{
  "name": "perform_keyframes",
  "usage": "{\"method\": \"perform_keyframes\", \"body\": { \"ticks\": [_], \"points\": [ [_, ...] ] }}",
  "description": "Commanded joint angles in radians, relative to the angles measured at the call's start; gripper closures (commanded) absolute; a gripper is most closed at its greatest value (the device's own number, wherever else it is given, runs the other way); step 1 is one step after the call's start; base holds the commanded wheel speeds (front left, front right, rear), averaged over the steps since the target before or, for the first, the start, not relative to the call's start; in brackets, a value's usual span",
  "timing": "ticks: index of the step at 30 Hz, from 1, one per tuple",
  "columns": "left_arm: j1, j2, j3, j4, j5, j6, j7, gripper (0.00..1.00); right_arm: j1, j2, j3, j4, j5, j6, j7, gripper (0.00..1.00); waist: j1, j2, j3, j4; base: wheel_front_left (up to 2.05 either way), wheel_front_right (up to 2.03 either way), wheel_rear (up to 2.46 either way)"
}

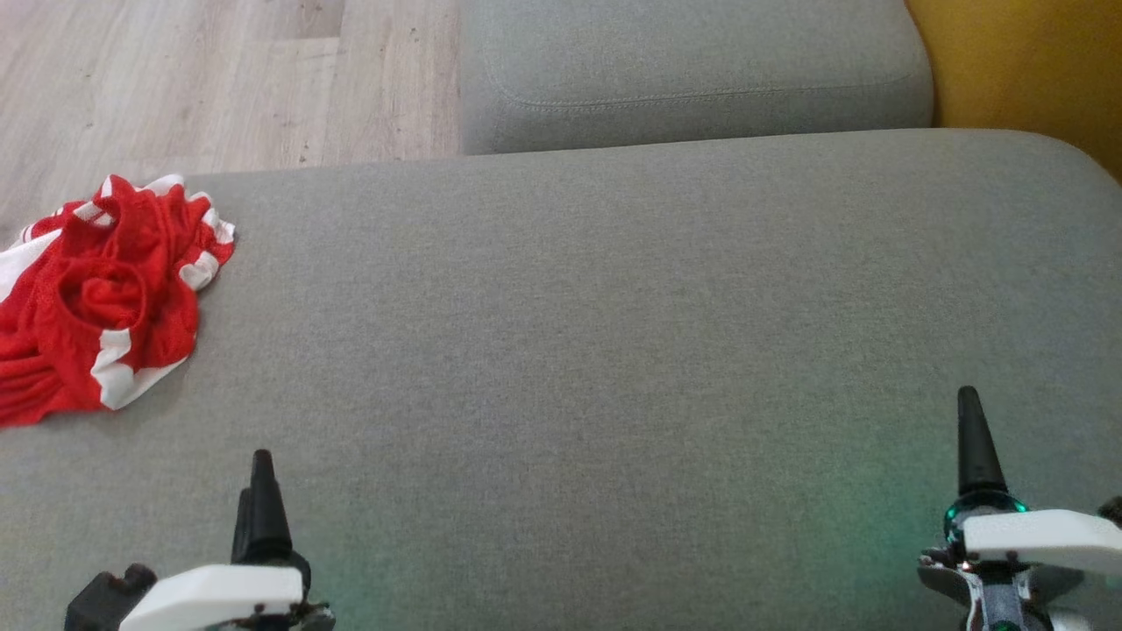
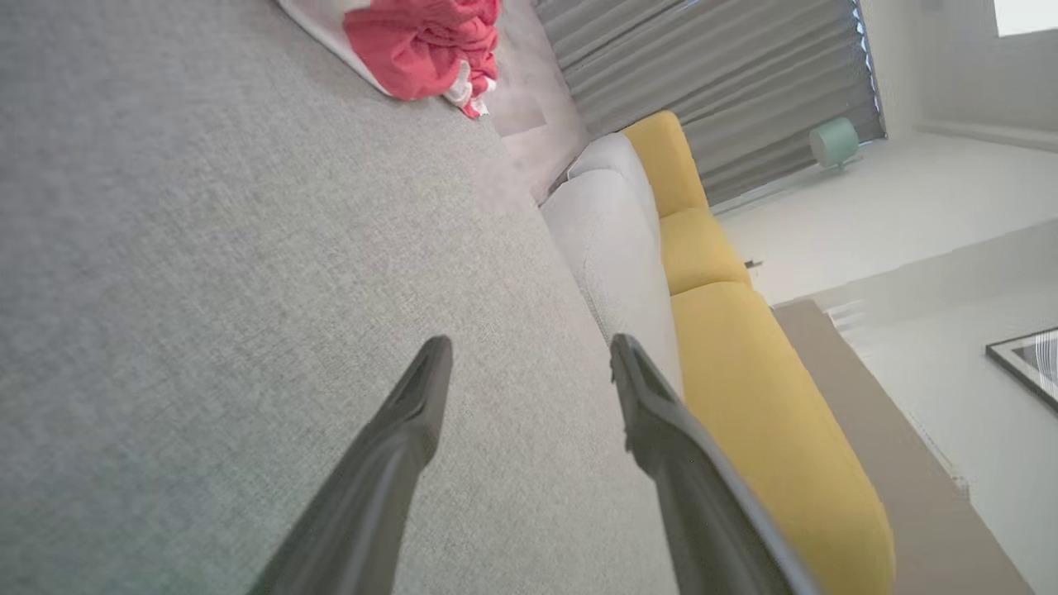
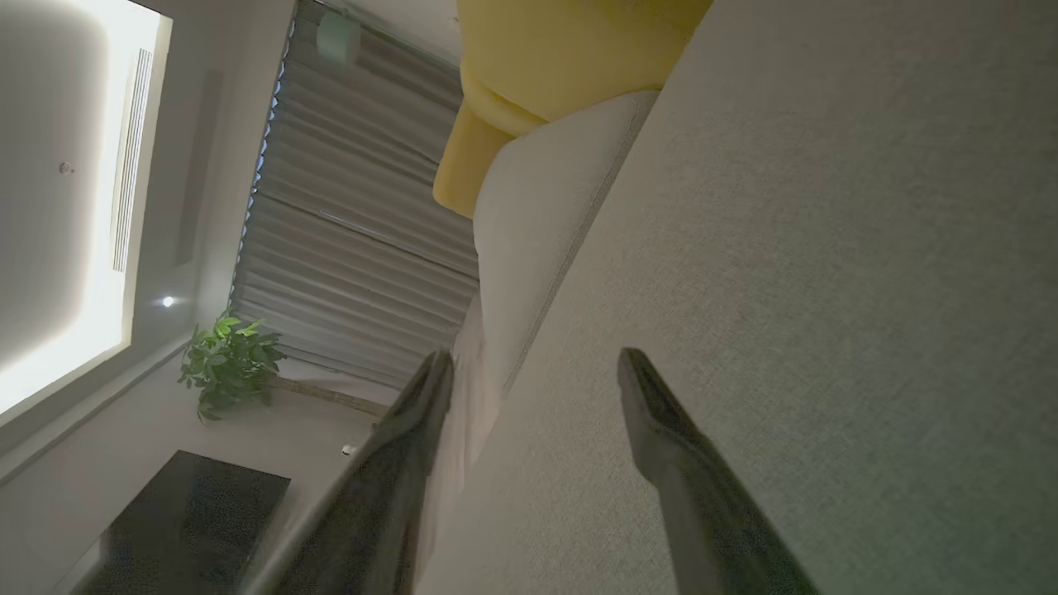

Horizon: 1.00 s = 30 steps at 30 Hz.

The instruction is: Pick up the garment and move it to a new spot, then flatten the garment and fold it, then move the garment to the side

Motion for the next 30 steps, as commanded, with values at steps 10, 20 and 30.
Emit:
{"method": "perform_keyframes", "body": {
  "ticks": [10,20,30],
  "points": [
    [-0.014,0.026,-0.027,-0.048,0.216,0.023,-0.038,0.00,0.003,-0.005,0.048,-0.073,-0.212,0.003,-0.038,0.00,-0.0001,0.0000,0.000,0.006,0.00,0.00,0.00],
    [-0.002,0.039,-0.048,-0.040,0.351,0.042,-0.067,0.00,0.012,-0.006,0.079,-0.067,-0.354,0.004,-0.068,0.00,-0.0001,0.0000,-0.003,0.014,0.00,0.00,0.00],
    [0.008,0.046,-0.077,-0.040,0.469,0.054,-0.097,0.00,0.011,-0.007,0.111,-0.052,-0.510,0.005,-0.097,0.00,-0.0001,0.0000,-0.007,0.020,0.00,0.00,0.00]
  ]
}}
